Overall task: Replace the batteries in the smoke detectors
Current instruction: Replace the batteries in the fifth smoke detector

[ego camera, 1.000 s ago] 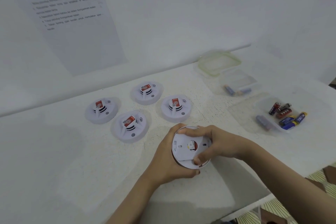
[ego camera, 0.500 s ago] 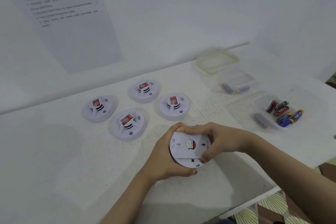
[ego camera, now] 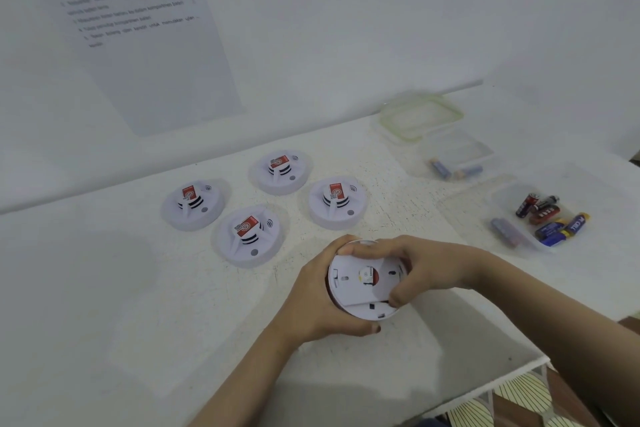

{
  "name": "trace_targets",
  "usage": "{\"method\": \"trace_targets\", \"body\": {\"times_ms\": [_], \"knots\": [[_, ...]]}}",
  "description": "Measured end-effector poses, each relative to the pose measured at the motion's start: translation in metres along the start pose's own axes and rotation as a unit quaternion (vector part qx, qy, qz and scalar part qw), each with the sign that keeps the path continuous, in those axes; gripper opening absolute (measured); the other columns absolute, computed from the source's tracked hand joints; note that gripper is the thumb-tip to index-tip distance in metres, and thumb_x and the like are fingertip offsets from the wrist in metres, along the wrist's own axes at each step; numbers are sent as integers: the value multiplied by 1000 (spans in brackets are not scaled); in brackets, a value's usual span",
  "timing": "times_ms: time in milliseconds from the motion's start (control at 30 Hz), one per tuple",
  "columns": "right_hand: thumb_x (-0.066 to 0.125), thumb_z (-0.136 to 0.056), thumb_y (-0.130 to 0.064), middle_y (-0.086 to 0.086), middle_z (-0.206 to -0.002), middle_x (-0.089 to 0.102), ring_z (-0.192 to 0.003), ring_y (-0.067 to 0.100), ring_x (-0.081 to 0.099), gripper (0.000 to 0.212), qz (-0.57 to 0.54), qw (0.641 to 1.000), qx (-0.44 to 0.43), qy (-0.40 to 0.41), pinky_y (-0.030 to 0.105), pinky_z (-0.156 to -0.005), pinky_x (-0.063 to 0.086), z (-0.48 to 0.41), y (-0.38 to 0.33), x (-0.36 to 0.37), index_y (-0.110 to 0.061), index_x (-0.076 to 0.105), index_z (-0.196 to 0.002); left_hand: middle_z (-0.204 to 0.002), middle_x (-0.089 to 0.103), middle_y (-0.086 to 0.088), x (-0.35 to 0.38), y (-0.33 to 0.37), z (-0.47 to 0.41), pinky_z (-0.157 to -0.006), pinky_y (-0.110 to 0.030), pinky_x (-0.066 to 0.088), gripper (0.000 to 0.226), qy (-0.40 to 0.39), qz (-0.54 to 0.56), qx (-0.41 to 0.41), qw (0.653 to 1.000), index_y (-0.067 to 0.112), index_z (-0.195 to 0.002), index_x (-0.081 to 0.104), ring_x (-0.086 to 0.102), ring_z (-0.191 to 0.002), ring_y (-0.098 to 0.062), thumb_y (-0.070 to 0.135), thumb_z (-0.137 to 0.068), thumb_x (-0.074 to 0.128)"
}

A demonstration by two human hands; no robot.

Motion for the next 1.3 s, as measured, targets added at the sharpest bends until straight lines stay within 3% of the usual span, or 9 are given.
{"method": "trace_targets", "body": {"times_ms": [100,267,433,567,767,967,1133,1200,1300], "knots": [[66,-69,3,-16,-122,54,-107,-4,55,75,21,1000,-18,14,16,-85,45,2,-6,0,-42,48,-126,-110,64,15,-1,0,-1,-80,-22,54,91,1,11,-1,1000,48,-117,51,63,-102,-8,1,-50,90],[79,-60,-32,-17,-133,29,-123,-1,31,73,212,962,-29,170,13,-92,34,14,-12,-18,-60,49,-120,-113,63,15,-3,-3,0,-80,-21,54,89,21,18,-5,1000,43,-121,50,62,-105,-9,5,-51,90],[74,-66,-41,-14,-115,41,-103,5,37,62,411,885,-65,208,11,-84,32,25,-34,-12,-41,52,-124,-112,61,20,1,-5,-2,-80,-19,52,92,18,-15,-2,1000,56,-116,45,61,-103,-5,9,-52,91],[68,-71,-44,-8,-111,50,-96,9,44,60,461,863,-69,196,17,-82,36,22,-41,-4,-26,48,-125,-112,60,23,2,-4,-2,-81,-16,51,93,20,-21,5,1000,63,-113,43,61,-102,-1,10,-54,91],[71,-70,-40,-5,-113,46,-100,13,42,65,461,865,-71,184,23,-83,40,18,-40,2,-20,44,-125,-111,60,26,1,-5,-2,-80,-13,50,92,22,-16,9,1000,66,-110,45,61,-100,2,9,-54,89],[69,-67,-46,-5,-98,44,-85,12,39,63,516,832,-93,181,20,-70,33,19,-44,2,-17,51,-119,-120,56,34,4,-16,-1,-85,-7,44,93,13,-17,-12,1000,42,-129,41,56,-113,6,23,-52,90],[72,-67,-50,-10,-101,46,-89,5,45,66,393,876,-47,277,13,-72,38,36,-32,-25,-22,49,-123,-113,62,19,2,-9,0,-78,-14,50,94,21,-21,9,1000,37,-129,45,63,-103,-6,8,-53,91],[67,-65,-57,-8,-103,48,-91,8,48,74,353,874,-17,333,20,-74,42,44,-18,-37,-22,45,-127,-112,62,19,1,-9,0,-78,-14,50,92,28,-20,10,999,39,-126,45,62,-104,-6,9,-52,91],[66,-70,-43,-1,-105,49,-93,16,50,68,324,864,78,377,27,-78,44,56,6,-46,-22,41,-130,-115,58,22,2,-15,1,-83,-15,50,94,32,-16,-10,999,35,-126,43,59,-108,-3,19,-48,91]]}}
Point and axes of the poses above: each hand's wrist, its own z-axis away from the middle knuckle, its own x-axis out of the palm, y = z × x, the point moved 7 cm from there along -z, towards the middle knuckle
